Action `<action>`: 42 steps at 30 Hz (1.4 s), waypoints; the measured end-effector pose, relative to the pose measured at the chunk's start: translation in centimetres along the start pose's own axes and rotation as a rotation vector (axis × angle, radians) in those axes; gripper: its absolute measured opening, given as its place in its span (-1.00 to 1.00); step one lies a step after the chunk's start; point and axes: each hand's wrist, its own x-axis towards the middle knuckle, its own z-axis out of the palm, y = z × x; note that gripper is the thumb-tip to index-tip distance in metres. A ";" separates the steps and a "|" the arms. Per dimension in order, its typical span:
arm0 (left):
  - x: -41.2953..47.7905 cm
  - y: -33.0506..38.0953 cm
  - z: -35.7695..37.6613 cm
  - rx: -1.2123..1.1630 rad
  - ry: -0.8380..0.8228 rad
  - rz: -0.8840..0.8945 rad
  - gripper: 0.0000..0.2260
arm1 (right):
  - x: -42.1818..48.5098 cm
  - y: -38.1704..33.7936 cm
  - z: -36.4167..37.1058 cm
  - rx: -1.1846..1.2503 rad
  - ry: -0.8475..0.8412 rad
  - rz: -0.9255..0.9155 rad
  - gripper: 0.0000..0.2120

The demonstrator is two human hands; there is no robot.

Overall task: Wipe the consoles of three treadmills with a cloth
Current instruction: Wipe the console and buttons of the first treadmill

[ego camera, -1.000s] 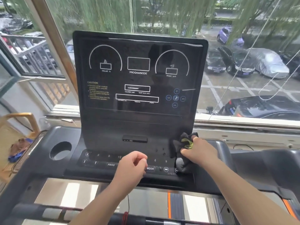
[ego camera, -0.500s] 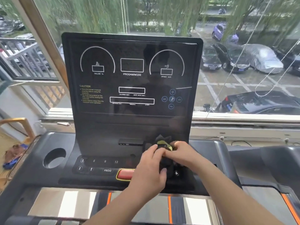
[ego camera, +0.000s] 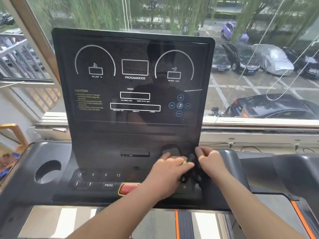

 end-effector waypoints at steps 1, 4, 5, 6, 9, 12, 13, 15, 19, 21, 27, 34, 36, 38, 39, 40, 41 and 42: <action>-0.1 -0.6 -0.4 0.037 0.021 -0.060 -0.43 | 0.3 0.1 0.2 0.004 0.016 -0.011 -0.83; 0.0 -0.6 -0.6 0.048 0.052 -0.207 -0.37 | 1.3 0.7 0.7 0.014 0.054 -0.022 -0.91; 0.1 -0.2 -0.6 0.000 0.062 -0.237 -0.36 | 1.5 0.7 0.6 0.016 0.059 -0.018 -0.89; 0.2 0.5 -0.6 -0.050 0.081 -0.262 -0.36 | 1.6 0.6 0.5 0.018 0.053 -0.013 -0.88; 0.1 2.0 0.2 -0.155 0.080 -0.186 -0.37 | 2.2 0.9 0.1 0.060 0.020 0.008 -0.87; -0.2 2.1 1.1 -0.131 0.001 0.056 -0.41 | 2.5 1.4 -0.2 0.109 -0.003 0.037 -0.93; 0.2 1.3 1.1 -0.081 0.010 0.087 -0.43 | 2.6 1.5 -0.2 0.137 -0.016 0.052 -0.90; 1.2 -0.4 0.8 0.061 0.075 -0.022 -0.44 | 2.4 1.7 -0.2 0.187 -0.036 0.082 -0.87; 2.1 0.5 1.0 0.120 0.103 -0.333 -0.37 | 2.1 1.8 0.1 0.232 -0.022 0.090 -0.89; 1.3 2.6 2.1 0.025 0.116 -0.291 -0.39 | 2.1 1.9 0.3 0.233 -0.007 0.067 -0.91; 0.2 0.0 0.8 0.000 0.059 0.031 -0.52 | 2.6 2.3 0.2 0.186 -0.012 0.040 -0.91; 0.1 3.0 0.8 -0.045 0.092 -0.167 -0.57 | 3.1 2.0 0.1 0.169 -0.042 0.051 -0.89; -1.6 4.3 1.6 -0.049 0.064 0.009 -0.55 | 3.1 1.9 0.0 0.151 -0.048 0.062 -0.88; -2.2 3.7 1.7 0.004 0.054 0.069 -0.55 | 3.1 1.9 -0.1 0.135 -0.051 0.066 -0.88; -2.2 2.9 1.8 0.051 0.050 0.023 -0.56 | 3.1 2.0 -0.1 0.132 -0.050 0.059 -0.88; -2.0 2.0 1.7 0.087 0.047 -0.066 -0.57 | 3.0 2.0 -0.1 0.130 -0.047 0.054 -0.87; -1.7 1.0 1.2 0.112 0.048 -0.192 -0.57 | 3.0 2.0 -0.1 0.128 -0.045 0.050 -0.87; -1.4 0.4 0.5 0.132 0.040 -0.308 -0.57 | 3.0 1.9 -0.1 0.125 -0.045 0.050 -0.87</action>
